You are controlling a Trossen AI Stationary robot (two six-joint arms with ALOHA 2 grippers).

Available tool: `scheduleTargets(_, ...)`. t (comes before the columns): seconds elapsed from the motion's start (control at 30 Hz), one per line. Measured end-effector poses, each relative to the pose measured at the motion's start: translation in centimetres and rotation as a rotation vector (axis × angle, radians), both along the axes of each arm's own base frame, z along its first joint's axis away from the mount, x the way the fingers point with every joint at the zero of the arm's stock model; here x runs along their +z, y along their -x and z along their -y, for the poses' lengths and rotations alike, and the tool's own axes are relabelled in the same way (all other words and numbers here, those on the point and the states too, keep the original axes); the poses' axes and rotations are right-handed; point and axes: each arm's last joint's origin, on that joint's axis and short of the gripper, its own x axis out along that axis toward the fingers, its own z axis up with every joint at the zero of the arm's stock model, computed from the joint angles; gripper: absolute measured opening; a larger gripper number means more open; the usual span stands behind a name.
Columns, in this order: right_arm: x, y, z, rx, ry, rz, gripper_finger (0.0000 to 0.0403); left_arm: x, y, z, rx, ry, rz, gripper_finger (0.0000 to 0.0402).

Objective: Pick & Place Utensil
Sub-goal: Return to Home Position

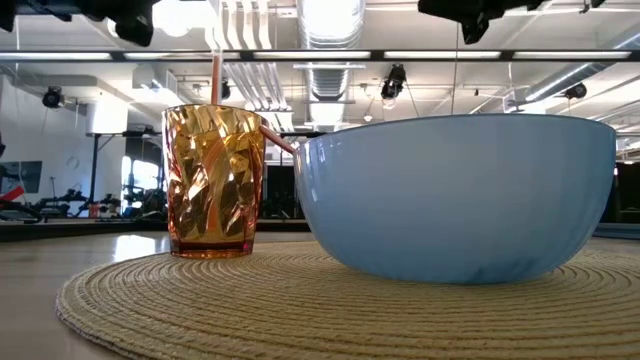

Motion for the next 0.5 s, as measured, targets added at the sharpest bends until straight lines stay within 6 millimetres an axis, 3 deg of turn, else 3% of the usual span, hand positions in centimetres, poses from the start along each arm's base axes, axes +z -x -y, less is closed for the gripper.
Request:
scheduleTargets(0.17, 1.5, 1.1, 0.5, -0.025, 0.027, -0.038, 0.0008, -1.0, 0.7, 0.0, -0.007, 0.012, -0.008, 0.0007)
scheduleTargets(0.5, 0.9, 4.3, 0.5, -0.032, 0.029, -0.025, 0.0008, -4.3, 1.0, 0.2, -0.082, 0.064, -0.012, 0.0002)
